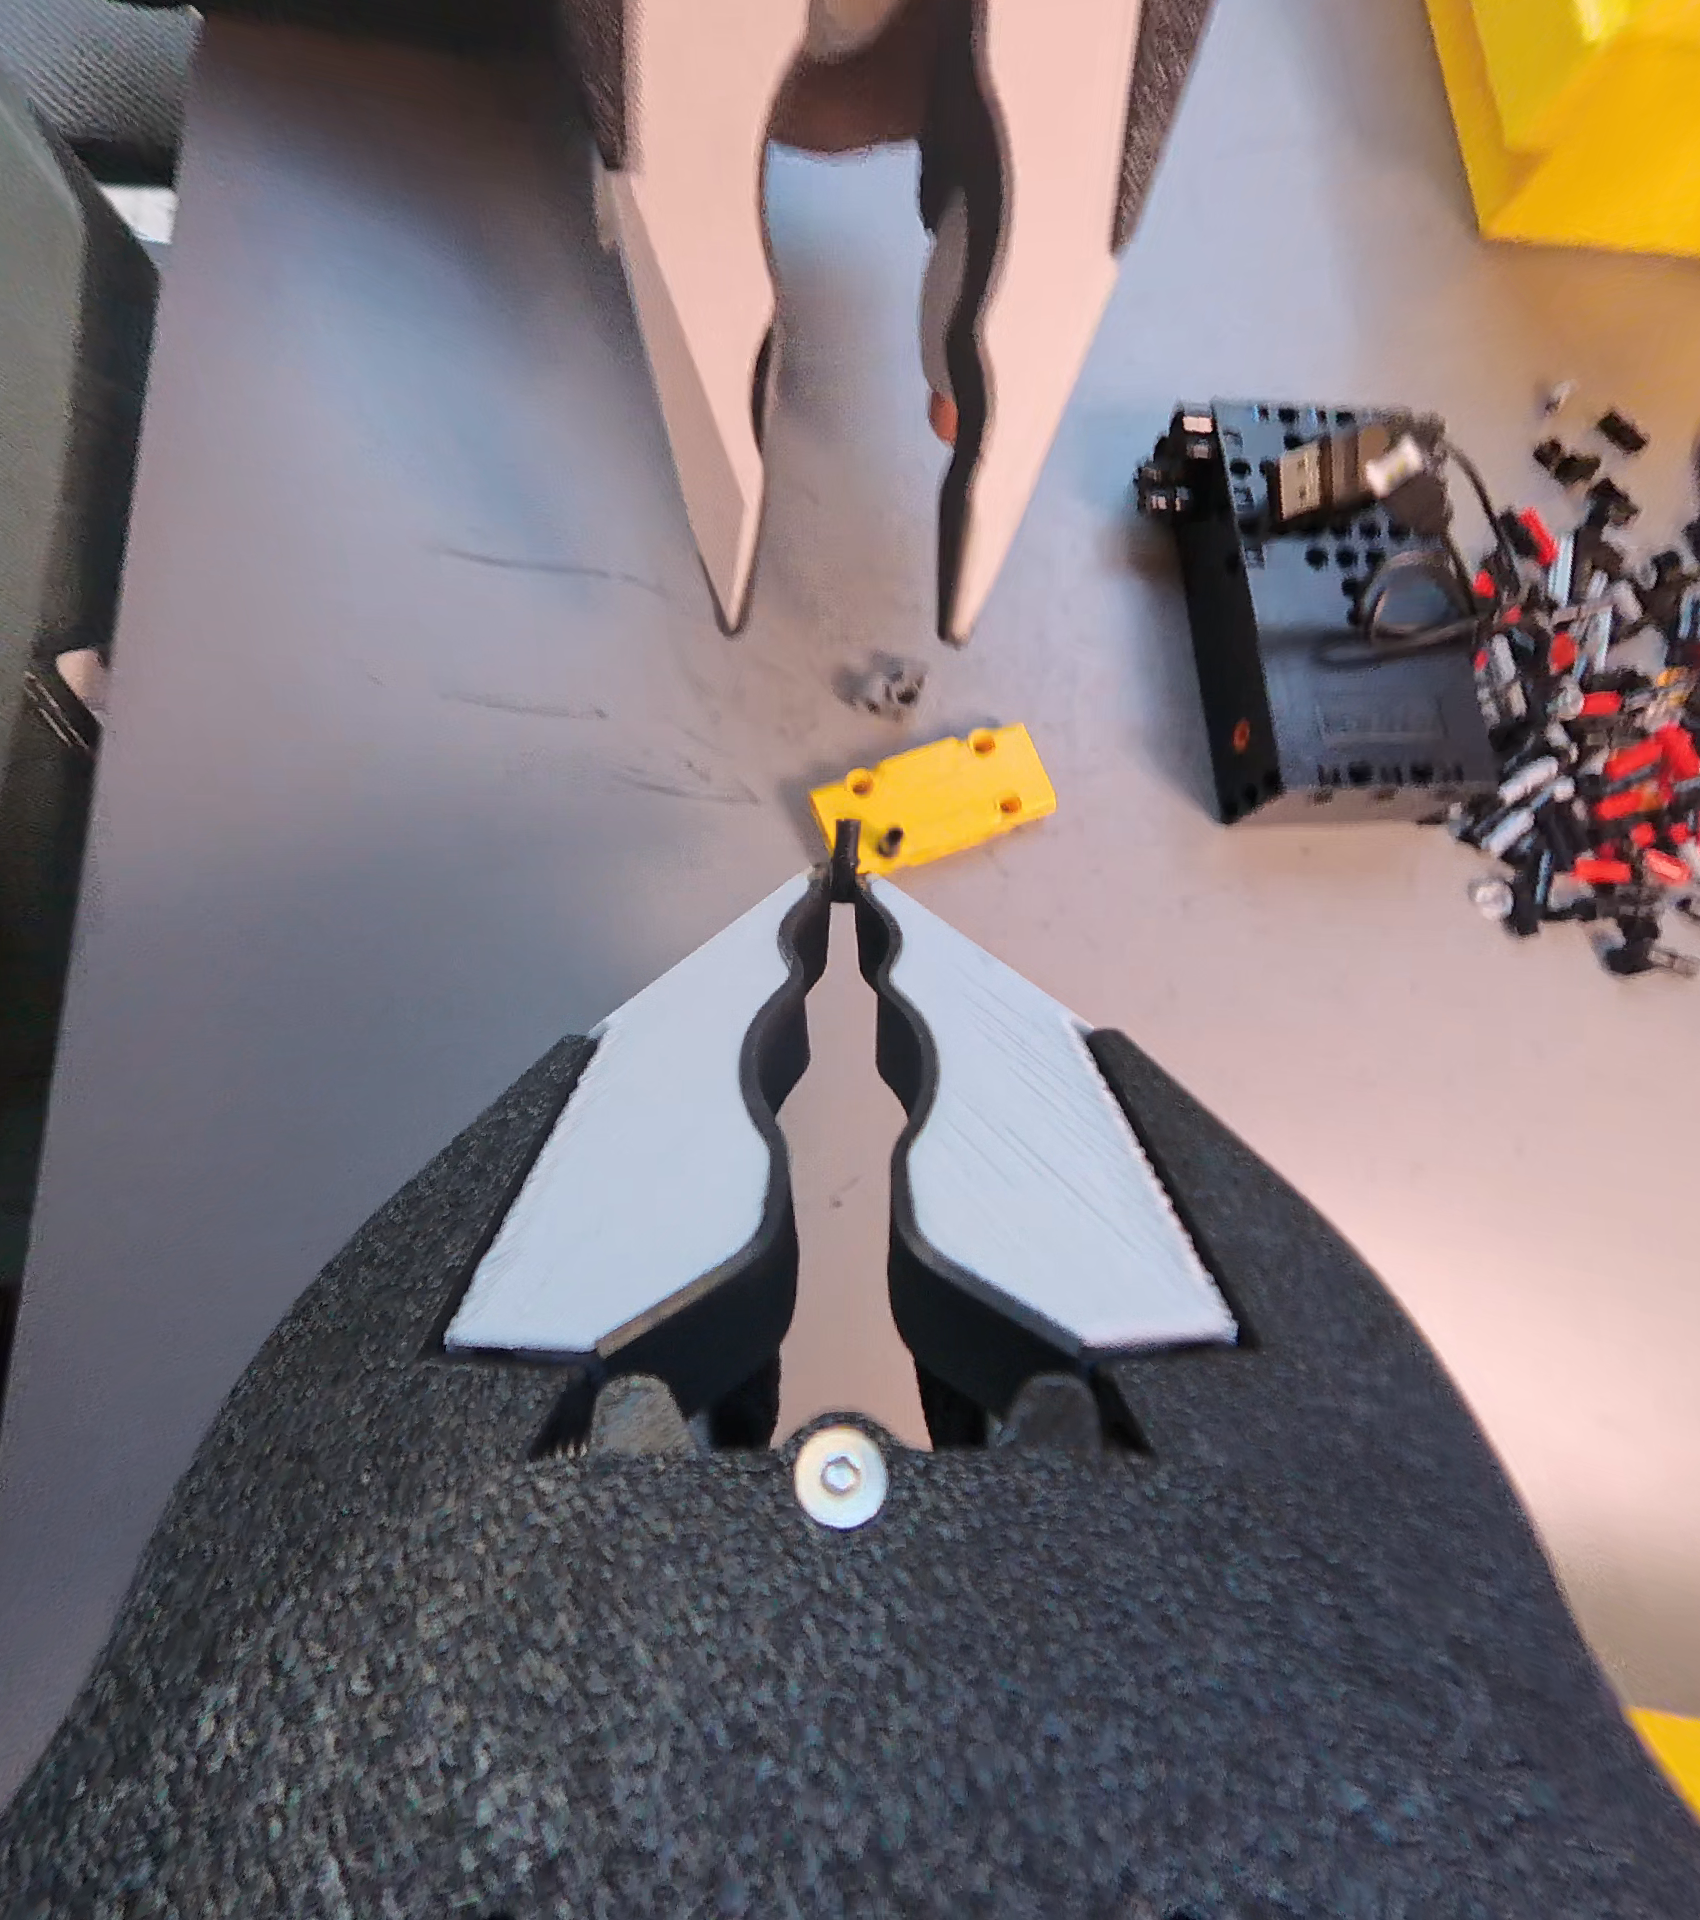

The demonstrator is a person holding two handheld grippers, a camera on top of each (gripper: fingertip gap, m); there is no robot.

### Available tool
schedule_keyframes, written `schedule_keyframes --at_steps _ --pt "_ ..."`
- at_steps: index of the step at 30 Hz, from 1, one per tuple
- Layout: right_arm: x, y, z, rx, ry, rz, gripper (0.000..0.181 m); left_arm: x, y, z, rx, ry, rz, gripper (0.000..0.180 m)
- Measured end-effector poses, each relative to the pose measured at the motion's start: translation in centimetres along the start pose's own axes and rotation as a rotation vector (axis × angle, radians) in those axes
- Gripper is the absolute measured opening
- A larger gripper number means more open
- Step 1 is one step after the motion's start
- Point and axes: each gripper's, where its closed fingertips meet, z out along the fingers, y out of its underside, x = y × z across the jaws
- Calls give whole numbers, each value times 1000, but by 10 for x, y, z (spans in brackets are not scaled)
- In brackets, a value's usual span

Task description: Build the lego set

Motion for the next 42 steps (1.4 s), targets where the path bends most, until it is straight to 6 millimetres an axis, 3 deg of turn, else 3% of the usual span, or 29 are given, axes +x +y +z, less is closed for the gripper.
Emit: schedule_keyframes --at_steps 5,17,24,34,42 --pt "-10 -34 3 53 -9 -127 3 19 -25 -3 180 163 -57 22" --pt "-12 -51 -4 109 14 -169 2 23 -32 -12 248 248 -124 4" --pt "-15 -78 -26 322 48 -165 4 35 -56 -35 444 435 -210 4" --pt "-17 -86 -34 361 117 -230 8 43 -64 -41 497 540 -272 3" --pt "-21 -90 -34 310 172 -395 3 45 -64 -43 498 588 -314 3"
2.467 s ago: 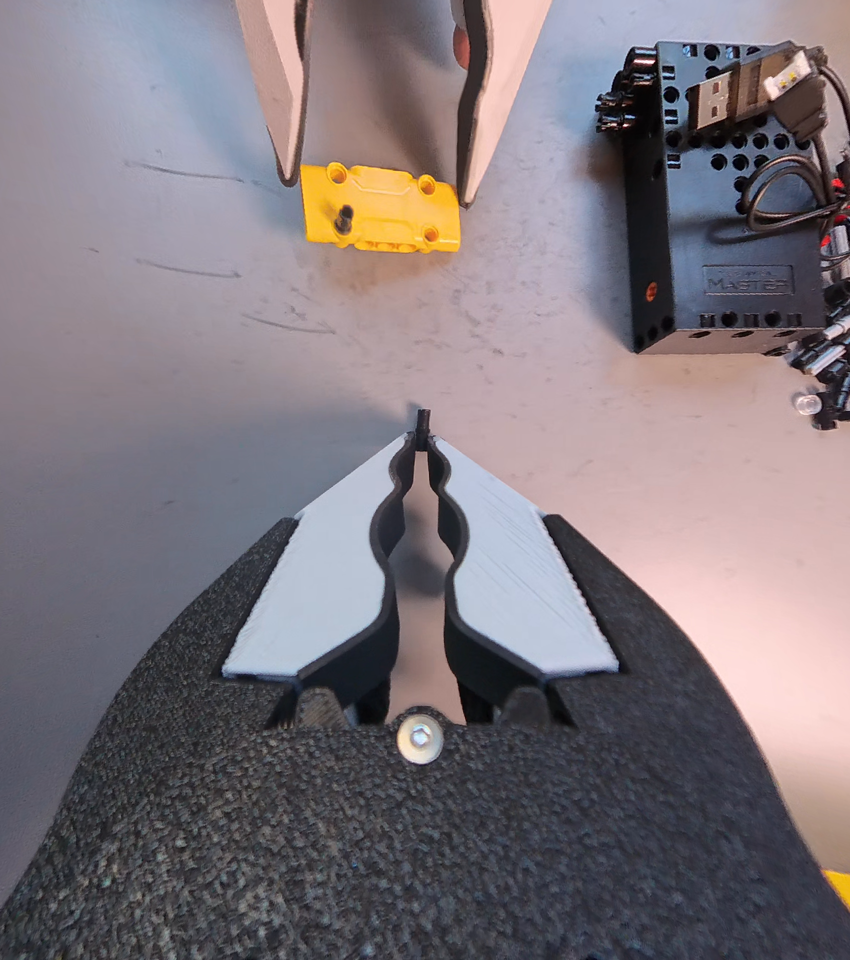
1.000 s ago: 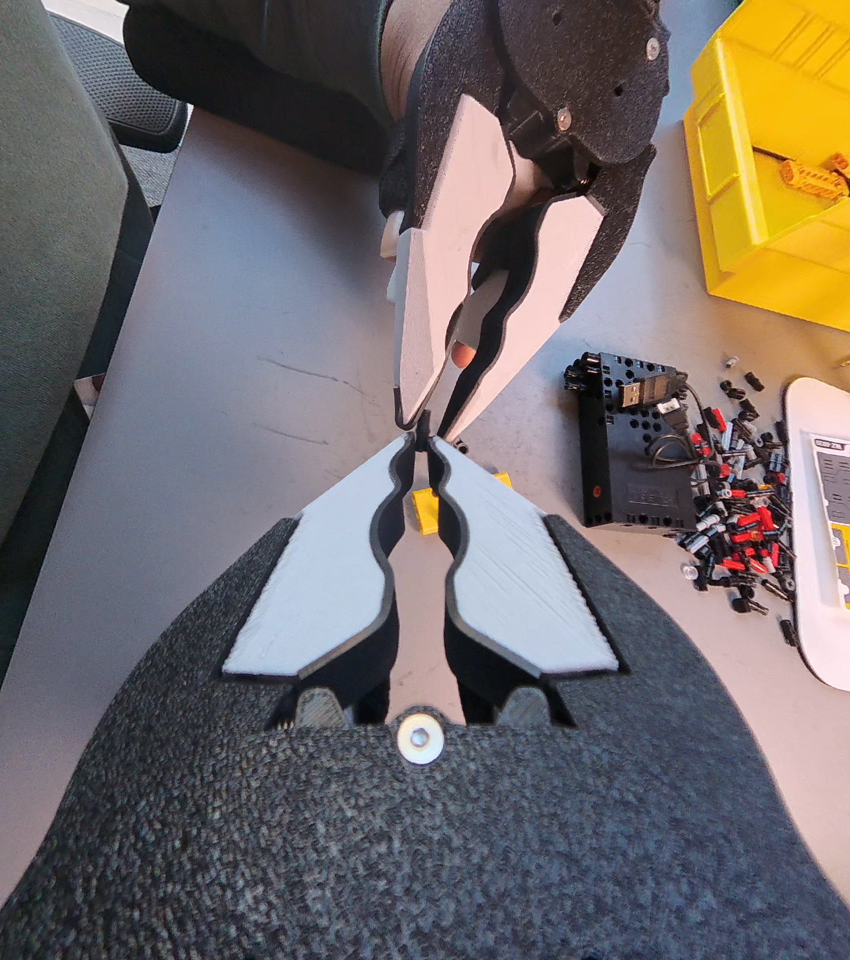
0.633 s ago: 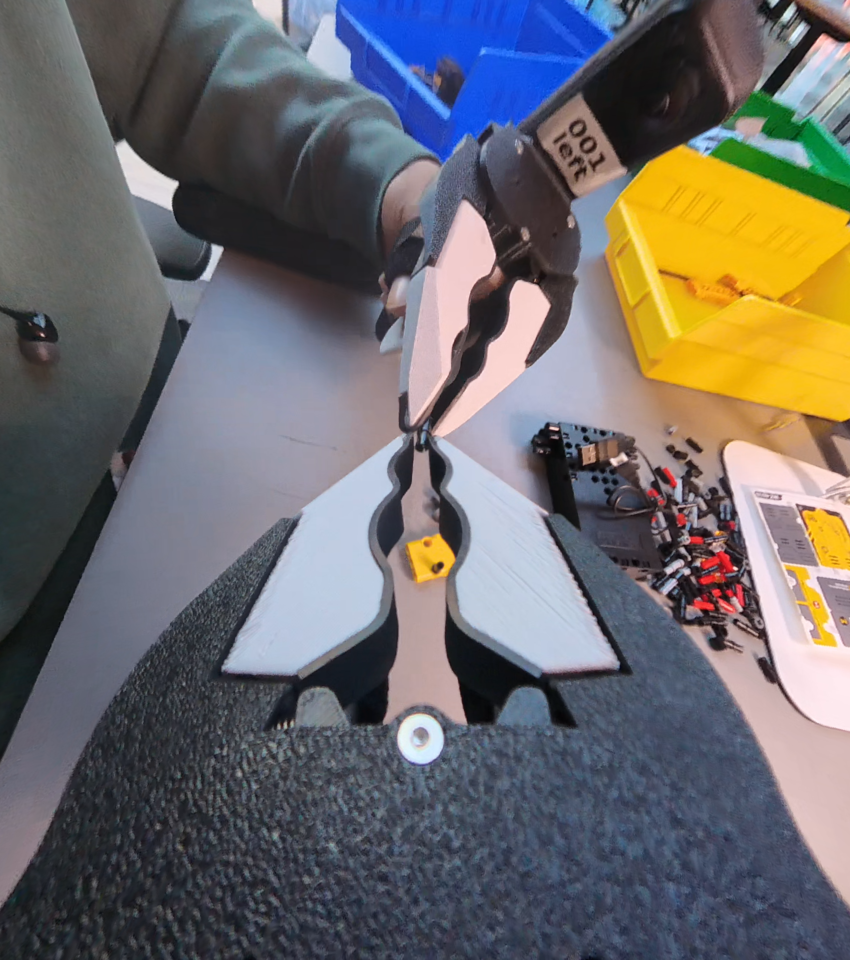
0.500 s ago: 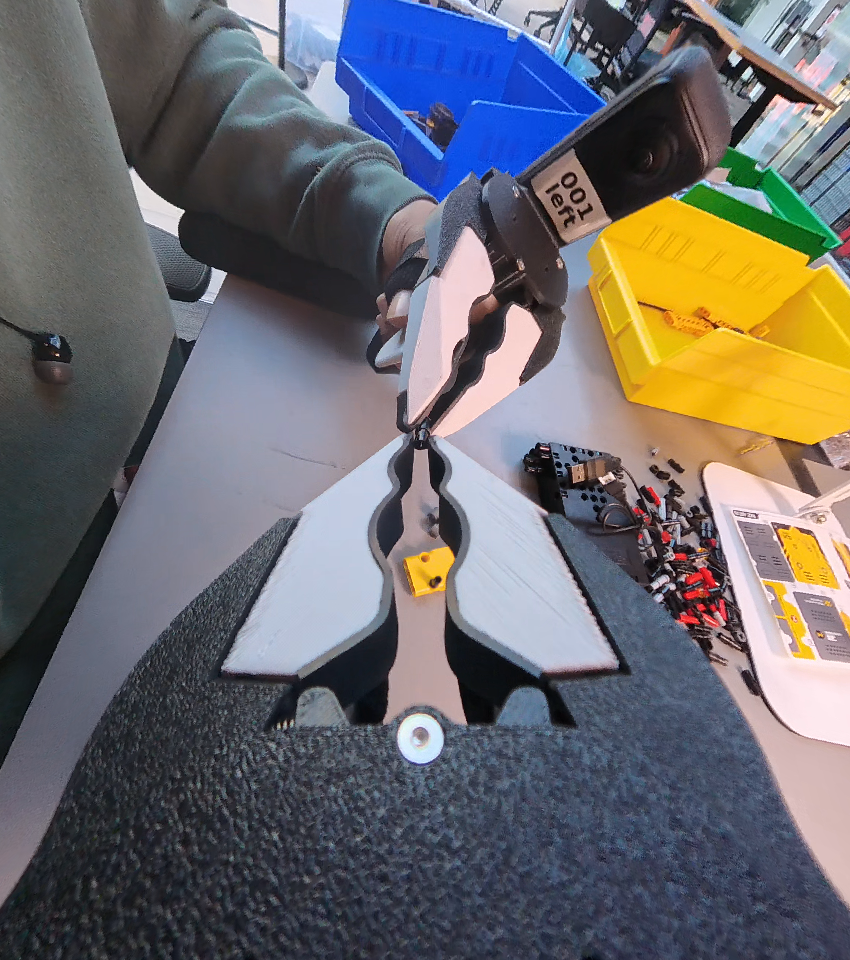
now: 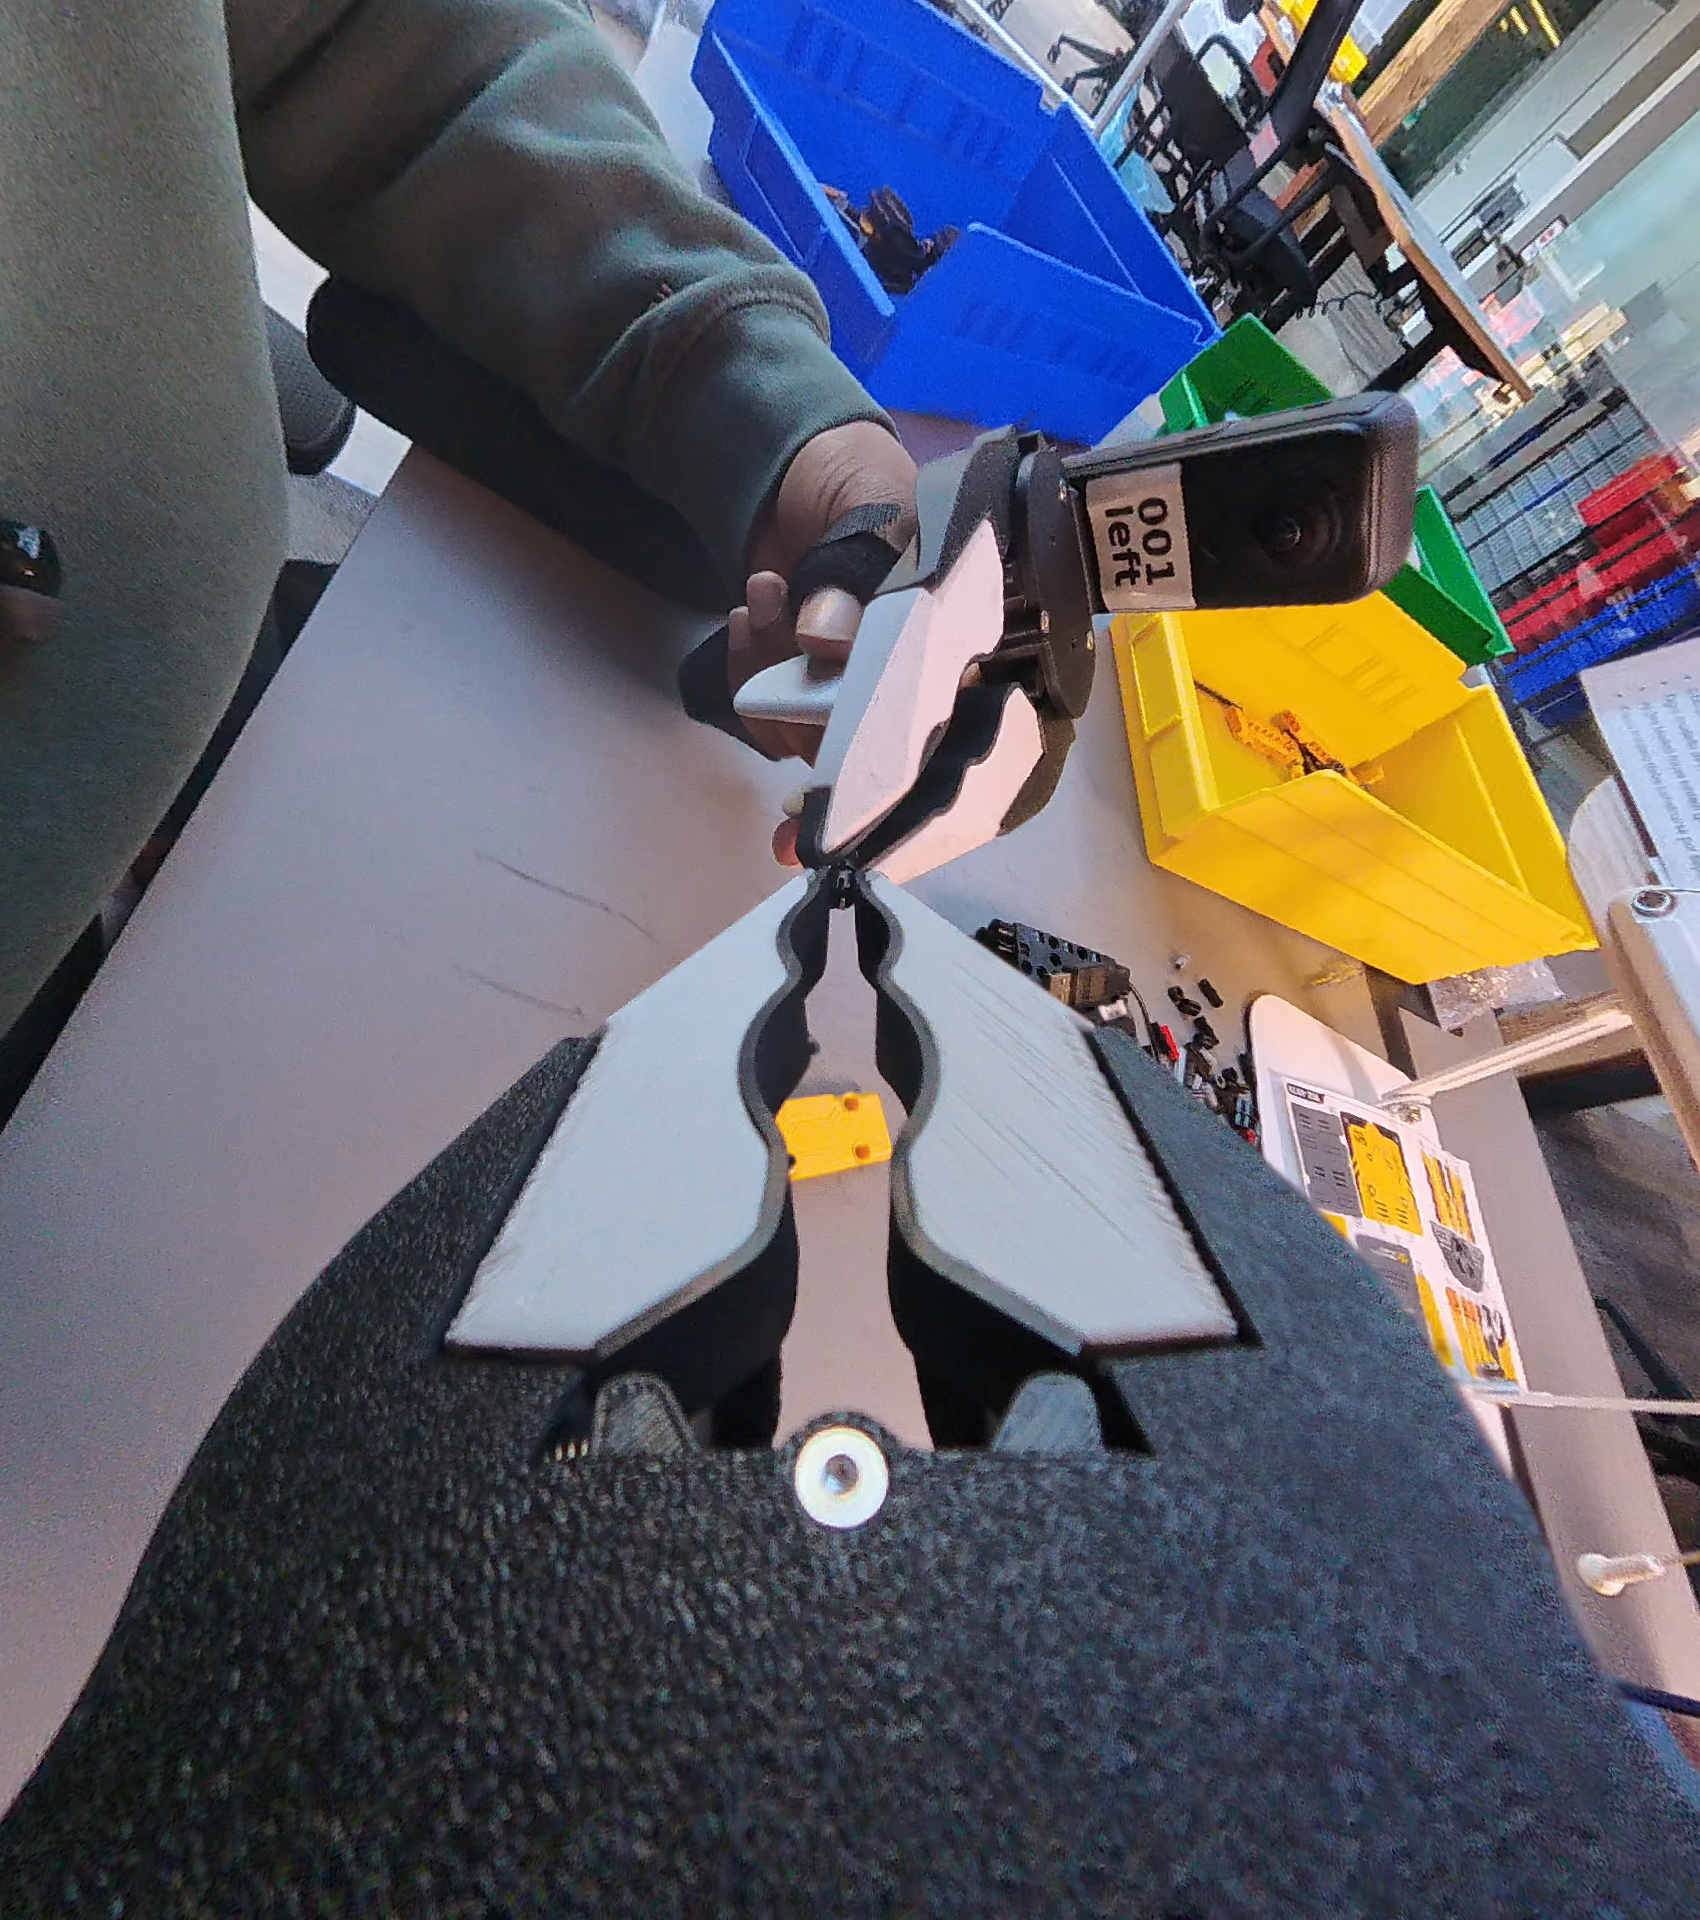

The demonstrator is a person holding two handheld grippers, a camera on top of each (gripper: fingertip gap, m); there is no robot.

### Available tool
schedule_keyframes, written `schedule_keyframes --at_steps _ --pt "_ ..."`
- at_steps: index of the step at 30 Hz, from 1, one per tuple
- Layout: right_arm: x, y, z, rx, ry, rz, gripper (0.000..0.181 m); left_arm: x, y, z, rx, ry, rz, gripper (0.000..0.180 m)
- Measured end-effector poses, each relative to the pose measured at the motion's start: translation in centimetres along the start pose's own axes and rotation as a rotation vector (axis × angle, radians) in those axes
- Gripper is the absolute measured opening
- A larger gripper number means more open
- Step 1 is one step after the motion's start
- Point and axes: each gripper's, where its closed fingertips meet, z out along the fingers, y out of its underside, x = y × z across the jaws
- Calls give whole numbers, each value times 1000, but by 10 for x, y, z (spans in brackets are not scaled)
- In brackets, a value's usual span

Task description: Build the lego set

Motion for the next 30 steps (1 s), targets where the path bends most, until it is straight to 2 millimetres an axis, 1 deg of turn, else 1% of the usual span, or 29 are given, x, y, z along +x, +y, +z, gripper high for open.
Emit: schedule_keyframes --at_steps 2,3,4,6,7,8,10,13,17,20,23,27,30 --pt "1 7 2 -63 -16 16 2 -9 1 -2 -16 -54 5 5" --pt "3 15 4 -111 -28 40 2 -20 3 -5 -36 -125 30 9" --pt "3 27 6 -177 -55 57 2 -37 6 -12 -84 -238 81 17" --pt "-2 53 10 -312 -141 84 2 -74 20 -33 -243 -501 223 38" --pt "-7 63 12 -361 -193 96 2 -84 27 -40 -313 -578 273 46" --pt "-11 71 15 -402 -238 105 2 -90 33 -42 -355 -609 295 53" --pt "-17 83 22 -474 -319 101 2 -94 41 -37 -416 -627 315 63" --pt "-22 92 30 -549 -415 64 2 -96 47 -26 -472 -629 369 66" --pt "-23 101 36 -625 -493 29 2 -101 56 -22 -549 -631 392 69" --pt "-24 106 39 -662 -522 11 2 -101 60 -22 -573 -622 388 66" --pt "-23 106 41 -678 -535 1 2 -103 64 -24 -604 -623 384 58" --pt "-23 106 41 -713 -562 -39 2 -105 63 -26 -602 -635 380 51" --pt "-24 105 42 -728 -590 -103 2 -106 62 -27 -601 -639 382 47"
